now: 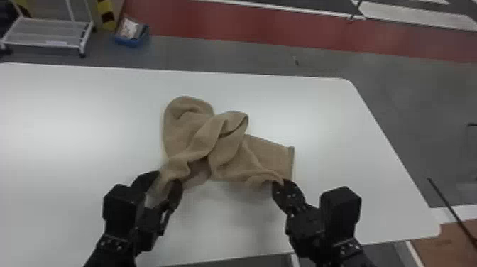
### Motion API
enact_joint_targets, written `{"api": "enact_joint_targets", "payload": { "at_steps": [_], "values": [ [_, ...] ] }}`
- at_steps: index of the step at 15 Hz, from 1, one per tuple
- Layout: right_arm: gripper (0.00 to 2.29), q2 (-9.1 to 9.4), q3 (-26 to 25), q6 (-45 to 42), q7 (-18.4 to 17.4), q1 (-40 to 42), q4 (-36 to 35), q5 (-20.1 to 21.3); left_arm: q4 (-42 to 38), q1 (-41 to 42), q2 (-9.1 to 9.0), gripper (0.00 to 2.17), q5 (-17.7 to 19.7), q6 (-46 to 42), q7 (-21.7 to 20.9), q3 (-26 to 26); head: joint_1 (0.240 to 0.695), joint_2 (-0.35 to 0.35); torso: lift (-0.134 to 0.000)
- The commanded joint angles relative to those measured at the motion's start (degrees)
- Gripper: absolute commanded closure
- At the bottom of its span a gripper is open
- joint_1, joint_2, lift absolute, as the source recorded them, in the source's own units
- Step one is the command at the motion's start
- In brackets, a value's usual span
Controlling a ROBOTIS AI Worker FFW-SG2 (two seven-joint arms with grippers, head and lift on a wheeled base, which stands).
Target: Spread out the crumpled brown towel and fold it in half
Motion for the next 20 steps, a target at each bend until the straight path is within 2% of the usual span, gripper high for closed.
{"api": "enact_joint_targets", "payload": {
  "at_steps": [1, 6, 10, 11, 16, 18, 20],
  "values": [
    [1.65, 0.00, -0.7, 0.0, 0.1, -0.6, 0.7, -0.6, -0.7, 0.0, 0.14, 1.44, -0.3, 0.0, 0.6, 0.1, 0.695, -0.183, -0.125],
    [1.65, -0.18, -4.7, 3.2, 2.9, -3.7, 2.8, -1.3, -7.2, 1.7, 0.32, 1.44, -0.2, 1.6, -0.5, 2.4, 0.695, -0.185, -0.125],
    [1.65, -0.18, -8.4, 5.4, 8.2, -7.9, 4.7, -1.2, -11.7, 4.3, 0.40, 1.44, 1.1, 1.6, -2.0, 8.3, 0.695, -0.184, -0.125],
    [1.65, -0.18, -9.1, 5.4, 9.8, -8.7, 4.9, -0.8, -12.1, 4.3, 0.40, 1.44, 1.6, 1.6, -2.9, 9.8, 0.695, -0.165, -0.125],
    [1.65, -0.44, -12.2, 7.9, 18.8, -14.1, 5.2, 10.8, -12.6, 3.9, 0.14, 1.43, 5.2, 4.8, -6.2, 18.0, 0.695, -0.110, -0.125],
    [1.65, -0.53, -13.0, 8.6, 20.5, -16.0, 5.2, 15.3, -13.4, 3.7, -0.12, 1.43, 6.6, 7.4, -7.8, 20.7, 0.695, -0.098, -0.125],
    [1.65, -0.53, -13.4, 9.0, 20.8, -17.0, 5.1, 16.9, -15.6, 3.5, -0.30, 1.43, 7.8, 11.3, -9.8, 23.7, 0.695, -0.095, -0.125]
  ]
}}
